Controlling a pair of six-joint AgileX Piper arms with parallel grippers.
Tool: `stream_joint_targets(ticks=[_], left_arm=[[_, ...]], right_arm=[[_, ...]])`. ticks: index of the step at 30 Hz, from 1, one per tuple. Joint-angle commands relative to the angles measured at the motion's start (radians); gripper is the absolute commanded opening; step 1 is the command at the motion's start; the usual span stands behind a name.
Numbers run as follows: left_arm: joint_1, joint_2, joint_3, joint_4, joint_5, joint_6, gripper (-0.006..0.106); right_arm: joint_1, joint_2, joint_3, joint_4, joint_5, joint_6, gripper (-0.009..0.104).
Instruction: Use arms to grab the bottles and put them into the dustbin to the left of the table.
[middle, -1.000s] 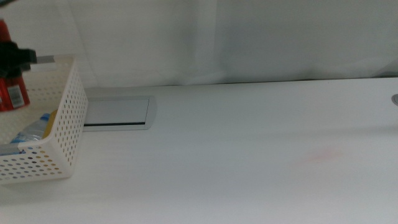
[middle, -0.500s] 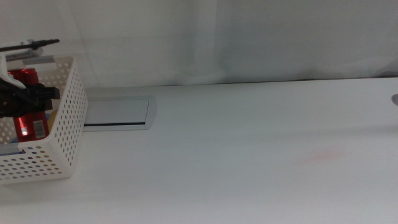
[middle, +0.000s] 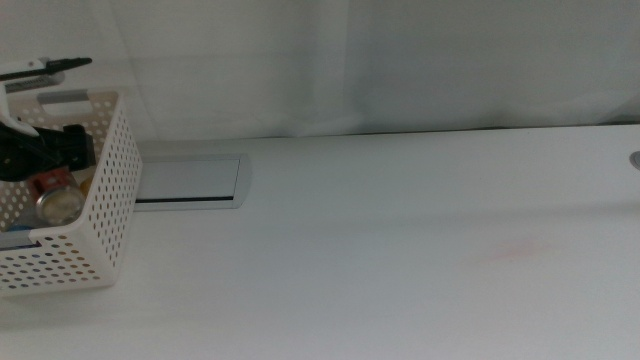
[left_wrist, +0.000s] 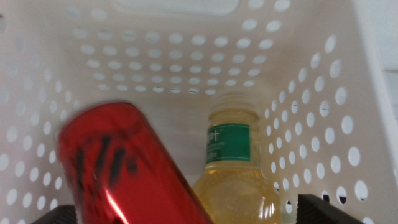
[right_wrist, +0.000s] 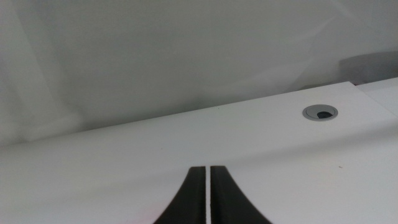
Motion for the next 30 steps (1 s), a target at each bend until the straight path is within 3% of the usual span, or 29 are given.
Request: stream_joint_targets(ticks=[1,16,30], left_arm=[[-0.001,-0.016,-0.005,-0.018,-0.011,-0.012,0.093],[-0.017,-0.341,-0.005,-0.018,0.060,-0.005,0.092],[-0.168,-0.650,-0.005,-0.018,0.134,0.021,0.068]], right_arm=[[-0.008,0.002,0.037,-0.009,-0.013,-0.003,-0.003],[-0.008,0.002,0.037,-0.009,-0.014,-0.003,-0.003],[-0.008,0.002,0.037,-0.009,-0.010,-0.003,-0.003]])
